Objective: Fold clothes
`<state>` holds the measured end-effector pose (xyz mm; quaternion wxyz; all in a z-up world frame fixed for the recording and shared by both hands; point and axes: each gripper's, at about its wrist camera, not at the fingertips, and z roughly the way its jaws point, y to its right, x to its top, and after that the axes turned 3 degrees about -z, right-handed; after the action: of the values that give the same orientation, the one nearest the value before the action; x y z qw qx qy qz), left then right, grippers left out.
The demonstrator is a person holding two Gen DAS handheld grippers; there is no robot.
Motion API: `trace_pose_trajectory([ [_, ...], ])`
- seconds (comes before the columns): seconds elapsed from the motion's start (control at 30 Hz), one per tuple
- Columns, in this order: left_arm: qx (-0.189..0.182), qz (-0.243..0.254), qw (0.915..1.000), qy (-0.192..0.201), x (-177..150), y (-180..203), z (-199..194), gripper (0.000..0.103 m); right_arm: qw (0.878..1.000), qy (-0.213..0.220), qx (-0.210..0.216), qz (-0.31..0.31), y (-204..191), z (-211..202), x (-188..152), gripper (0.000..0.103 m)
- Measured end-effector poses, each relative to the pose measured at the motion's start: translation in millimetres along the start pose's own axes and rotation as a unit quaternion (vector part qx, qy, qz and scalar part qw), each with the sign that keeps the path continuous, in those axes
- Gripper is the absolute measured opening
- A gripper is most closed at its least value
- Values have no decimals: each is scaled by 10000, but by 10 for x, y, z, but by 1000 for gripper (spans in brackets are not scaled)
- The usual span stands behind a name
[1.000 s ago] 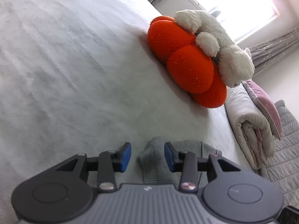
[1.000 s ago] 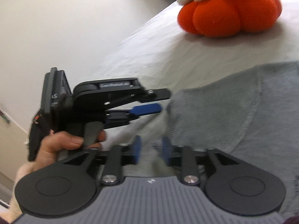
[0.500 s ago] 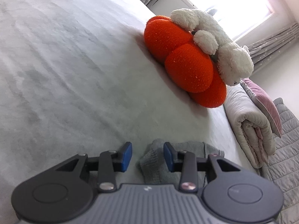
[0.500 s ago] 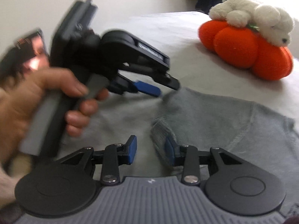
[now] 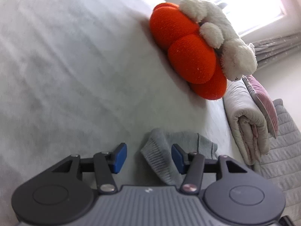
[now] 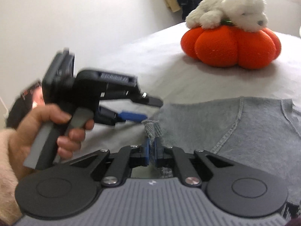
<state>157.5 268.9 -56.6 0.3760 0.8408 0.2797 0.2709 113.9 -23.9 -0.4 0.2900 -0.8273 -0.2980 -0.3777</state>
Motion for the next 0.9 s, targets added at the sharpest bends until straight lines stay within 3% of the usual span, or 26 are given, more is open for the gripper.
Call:
trace_pose_trajectory([
  [0.23,-530,-920,9928,-560,-47,-150,93,52,9996,74,145,247,75,-64,36,6],
  [0.47,-802,-1461,9848,-487,-136,-203,112,51,9986,146,272,428,132,-143,97,6],
  [0.6,-779,-1451,9859,-280,-153,-187,95,50,9975,204,333,595,195,-206,171,6],
  [0.9,-529,-1782,9825,151,-207,-333,102,9,9973,72,385,617,182,-246,202,6],
])
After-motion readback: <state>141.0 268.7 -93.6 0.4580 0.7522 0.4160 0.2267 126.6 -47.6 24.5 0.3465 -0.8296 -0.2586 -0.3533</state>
